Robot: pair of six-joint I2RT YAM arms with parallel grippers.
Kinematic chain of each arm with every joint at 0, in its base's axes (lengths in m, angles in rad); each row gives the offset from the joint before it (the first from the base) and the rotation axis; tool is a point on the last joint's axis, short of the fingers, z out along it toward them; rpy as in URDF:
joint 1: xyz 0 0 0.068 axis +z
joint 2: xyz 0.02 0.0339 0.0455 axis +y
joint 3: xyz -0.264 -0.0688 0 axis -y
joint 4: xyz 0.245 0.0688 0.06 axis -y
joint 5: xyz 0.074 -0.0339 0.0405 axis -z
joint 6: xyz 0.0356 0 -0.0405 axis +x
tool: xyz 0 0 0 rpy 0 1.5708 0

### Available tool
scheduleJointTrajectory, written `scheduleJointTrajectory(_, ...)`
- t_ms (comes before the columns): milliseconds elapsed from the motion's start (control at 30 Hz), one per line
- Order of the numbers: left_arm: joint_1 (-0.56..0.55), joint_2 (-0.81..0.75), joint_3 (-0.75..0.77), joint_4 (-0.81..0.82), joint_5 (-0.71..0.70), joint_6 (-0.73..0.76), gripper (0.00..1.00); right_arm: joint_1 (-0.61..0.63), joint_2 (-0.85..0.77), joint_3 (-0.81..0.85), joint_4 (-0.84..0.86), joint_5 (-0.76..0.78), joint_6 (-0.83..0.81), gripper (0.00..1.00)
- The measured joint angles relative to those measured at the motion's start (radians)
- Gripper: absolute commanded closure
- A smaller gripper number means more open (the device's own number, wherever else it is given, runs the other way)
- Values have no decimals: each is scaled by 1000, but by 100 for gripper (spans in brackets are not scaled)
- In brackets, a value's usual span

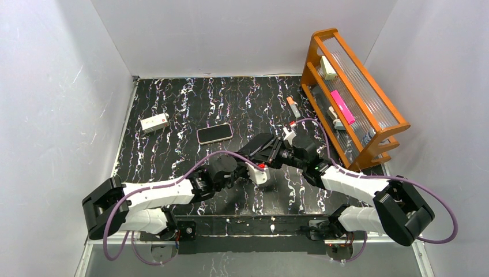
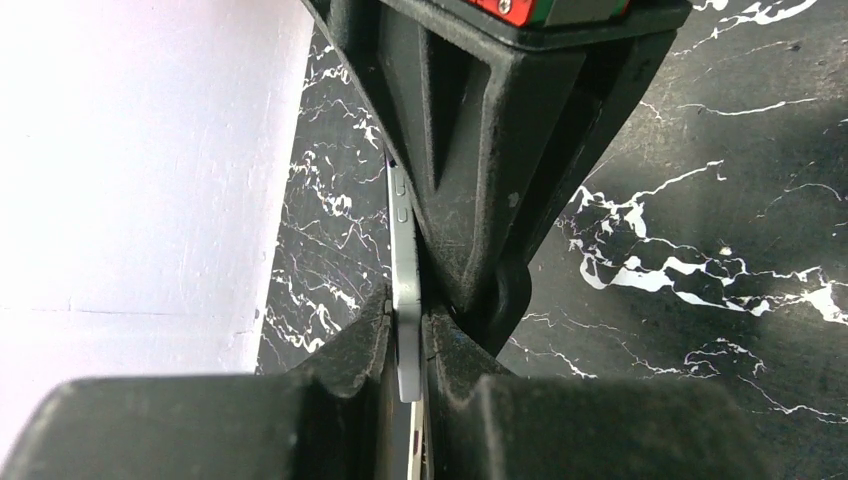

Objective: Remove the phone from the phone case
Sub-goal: Remove the phone case from the phone.

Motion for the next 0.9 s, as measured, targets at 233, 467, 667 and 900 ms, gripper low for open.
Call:
scheduleJointTrajectory(233, 0, -35, -8, -15, 10, -1, 100, 16, -34, -13, -6, 40, 13, 99)
scheduleJointTrajectory(467, 0, -41, -13, -5, 8, -16, 87, 20, -44, -13, -8, 47, 15, 99)
scheduleJointTrajectory(667, -4, -11, -13, 19, -11, -27, 81, 13, -43, -13, -11, 42, 6, 99)
scheduleJointTrajectory(900, -3, 34, -9, 30, -47, -35, 96, 5, -34, -13, -13, 15, 0, 99)
